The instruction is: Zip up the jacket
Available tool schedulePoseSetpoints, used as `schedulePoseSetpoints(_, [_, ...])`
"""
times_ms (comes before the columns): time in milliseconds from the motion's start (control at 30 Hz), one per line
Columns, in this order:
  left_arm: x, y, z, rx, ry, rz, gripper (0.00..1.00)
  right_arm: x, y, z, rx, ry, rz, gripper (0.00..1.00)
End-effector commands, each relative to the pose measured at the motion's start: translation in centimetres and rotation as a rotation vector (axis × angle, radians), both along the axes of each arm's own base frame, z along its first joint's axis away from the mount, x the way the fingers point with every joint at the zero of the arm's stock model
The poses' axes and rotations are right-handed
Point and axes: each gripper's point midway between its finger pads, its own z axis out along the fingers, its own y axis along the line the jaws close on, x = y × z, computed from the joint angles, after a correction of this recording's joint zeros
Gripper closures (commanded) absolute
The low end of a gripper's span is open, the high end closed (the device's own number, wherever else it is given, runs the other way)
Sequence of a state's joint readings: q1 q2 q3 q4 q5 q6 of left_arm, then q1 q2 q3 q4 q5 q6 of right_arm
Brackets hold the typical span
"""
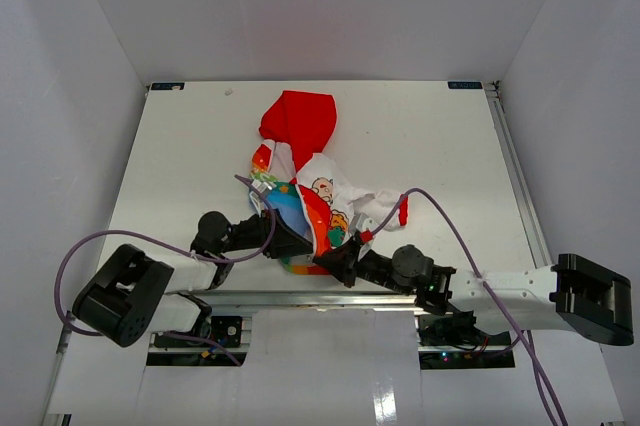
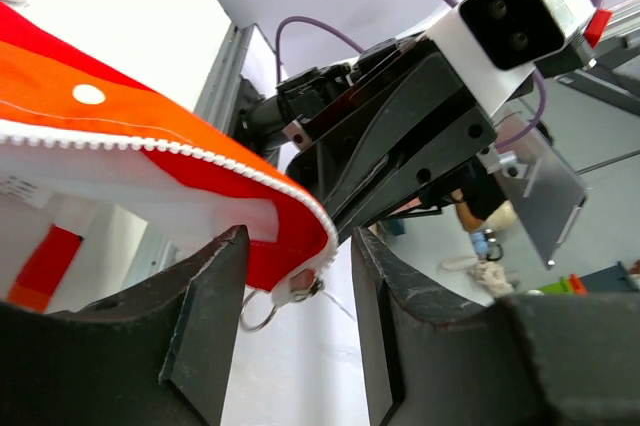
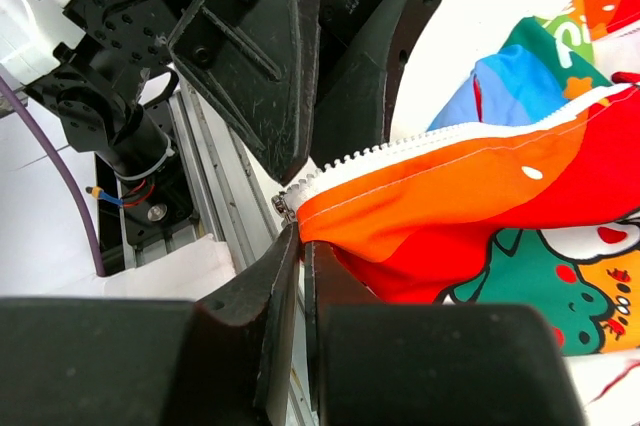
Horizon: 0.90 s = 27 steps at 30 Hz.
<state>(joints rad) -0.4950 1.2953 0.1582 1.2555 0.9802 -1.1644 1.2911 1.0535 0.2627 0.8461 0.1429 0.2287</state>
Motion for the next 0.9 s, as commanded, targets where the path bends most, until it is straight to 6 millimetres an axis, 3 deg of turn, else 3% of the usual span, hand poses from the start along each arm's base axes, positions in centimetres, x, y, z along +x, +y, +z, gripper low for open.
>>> schedulePoseSetpoints(0, [0.5,-0.1,0.1,0.032,-0.094,0.022,0.44,0.7,-1.0,2.5,0.104,-0.021,-0.05,0.92])
schedulePoseSetpoints(400, [0.0,-0.1,0.3,0.019,-0.129,0.024,0.46,1.7,-1.2,2.6,0.104,-0.004,-0.105,0.92])
schedulePoseSetpoints(633, [-0.5,-0.4,-0.8,0.013,-0.068,-0.014,0.47,1.8,-0.6,2.2,0.088,0.005,-0.104,0.92])
schedulePoseSetpoints(867, [-0.3,-0.4,-2.1,0.057,-0.044,0.004,0.5,2.6,-1.5,2.5,0.107,0.01,-0.159,0.92])
